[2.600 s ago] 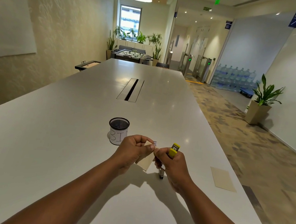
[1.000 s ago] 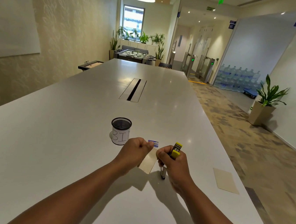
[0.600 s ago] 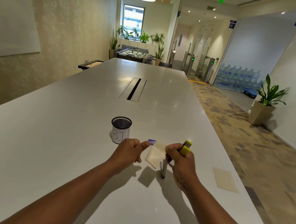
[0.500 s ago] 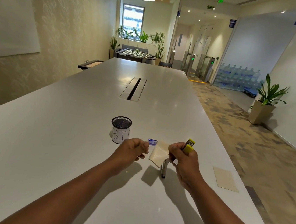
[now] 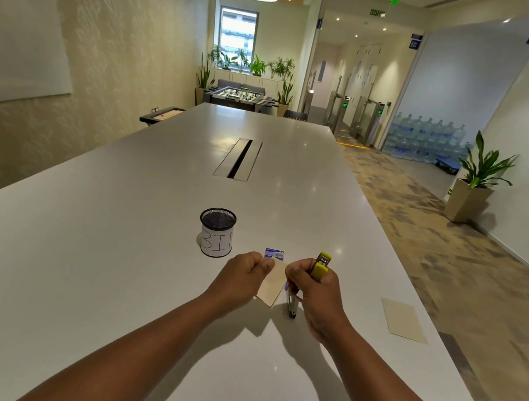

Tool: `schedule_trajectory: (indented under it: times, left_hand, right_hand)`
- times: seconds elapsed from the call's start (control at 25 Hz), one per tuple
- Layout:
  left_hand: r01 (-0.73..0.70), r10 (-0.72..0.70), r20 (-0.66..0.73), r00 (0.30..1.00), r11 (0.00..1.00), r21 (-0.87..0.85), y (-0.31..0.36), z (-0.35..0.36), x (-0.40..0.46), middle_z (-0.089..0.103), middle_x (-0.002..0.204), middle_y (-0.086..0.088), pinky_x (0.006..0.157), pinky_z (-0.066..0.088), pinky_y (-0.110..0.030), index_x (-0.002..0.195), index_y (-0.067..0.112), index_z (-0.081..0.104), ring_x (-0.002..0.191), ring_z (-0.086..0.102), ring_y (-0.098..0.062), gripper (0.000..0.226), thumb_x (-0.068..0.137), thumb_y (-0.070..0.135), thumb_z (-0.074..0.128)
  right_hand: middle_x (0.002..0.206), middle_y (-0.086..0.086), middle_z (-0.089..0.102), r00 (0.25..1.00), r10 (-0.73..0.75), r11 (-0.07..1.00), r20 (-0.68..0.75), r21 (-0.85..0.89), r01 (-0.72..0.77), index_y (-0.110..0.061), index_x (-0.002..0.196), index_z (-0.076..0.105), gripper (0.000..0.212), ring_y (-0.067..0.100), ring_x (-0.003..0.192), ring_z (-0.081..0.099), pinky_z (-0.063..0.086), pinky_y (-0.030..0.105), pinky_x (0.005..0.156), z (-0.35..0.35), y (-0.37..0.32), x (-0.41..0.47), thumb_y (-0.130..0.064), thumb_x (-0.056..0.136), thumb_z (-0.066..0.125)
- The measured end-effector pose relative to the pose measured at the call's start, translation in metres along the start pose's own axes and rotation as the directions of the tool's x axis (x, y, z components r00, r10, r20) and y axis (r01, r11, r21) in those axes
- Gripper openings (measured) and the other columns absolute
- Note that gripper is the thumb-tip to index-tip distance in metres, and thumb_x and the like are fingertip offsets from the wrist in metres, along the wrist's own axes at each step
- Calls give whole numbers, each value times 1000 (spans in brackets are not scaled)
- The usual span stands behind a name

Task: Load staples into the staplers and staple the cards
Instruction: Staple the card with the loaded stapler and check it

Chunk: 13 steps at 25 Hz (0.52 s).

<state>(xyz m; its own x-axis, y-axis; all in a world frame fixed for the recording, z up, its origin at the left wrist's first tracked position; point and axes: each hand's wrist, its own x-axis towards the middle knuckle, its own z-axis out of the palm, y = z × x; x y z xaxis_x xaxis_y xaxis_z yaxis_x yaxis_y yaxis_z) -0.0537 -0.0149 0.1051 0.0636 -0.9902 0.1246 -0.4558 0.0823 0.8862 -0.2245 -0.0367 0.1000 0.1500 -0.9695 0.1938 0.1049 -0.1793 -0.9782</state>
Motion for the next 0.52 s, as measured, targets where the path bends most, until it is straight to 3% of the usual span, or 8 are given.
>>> schedule_trajectory:
  times: [0.12, 0.28, 0.4, 0.52]
  left_hand:
    - [-27, 32, -37, 999, 989, 142, -3, 1, 1, 52, 58, 7, 56, 33, -31, 65, 18, 50, 55, 46, -12, 49, 103, 48, 48]
    - [27, -21, 68, 997, 995, -94, -10, -3, 1, 60, 67, -6, 61, 44, -31, 76, 3, 61, 61, 55, -18, 54, 100, 51, 55]
    - [73, -26, 235, 972, 978, -196, -17, -6, -1, 69, 81, -5, 71, 53, -30, 87, 11, 63, 72, 63, -15, 30, 103, 36, 56]
    - [20, -12, 169, 986, 999, -48, -20, -6, 1, 65, 74, 1, 65, 48, -27, 80, 20, 57, 63, 59, -7, 29, 105, 35, 52]
  right_hand:
    - [65, 8, 66, 1000, 18, 1000, -14, 12, -18, -17, 68, 70, 26, 19, 59, 58, 52, 31, 58, 1, 3, -1, -4, 90, 66]
    - [63, 7, 64, 999, 27, 999, -33, 32, -26, -18, 66, 69, 32, 18, 59, 56, 51, 30, 57, 1, 4, -2, 0, 92, 64]
    - [61, 2, 61, 997, 17, 999, -76, 31, -14, -15, 67, 67, 30, 14, 56, 55, 51, 25, 55, -2, 3, 0, 2, 91, 64]
    - [61, 0, 64, 995, 12, 1000, -97, 24, -10, -9, 71, 66, 23, 11, 54, 55, 51, 22, 55, -2, 2, 2, 2, 91, 64]
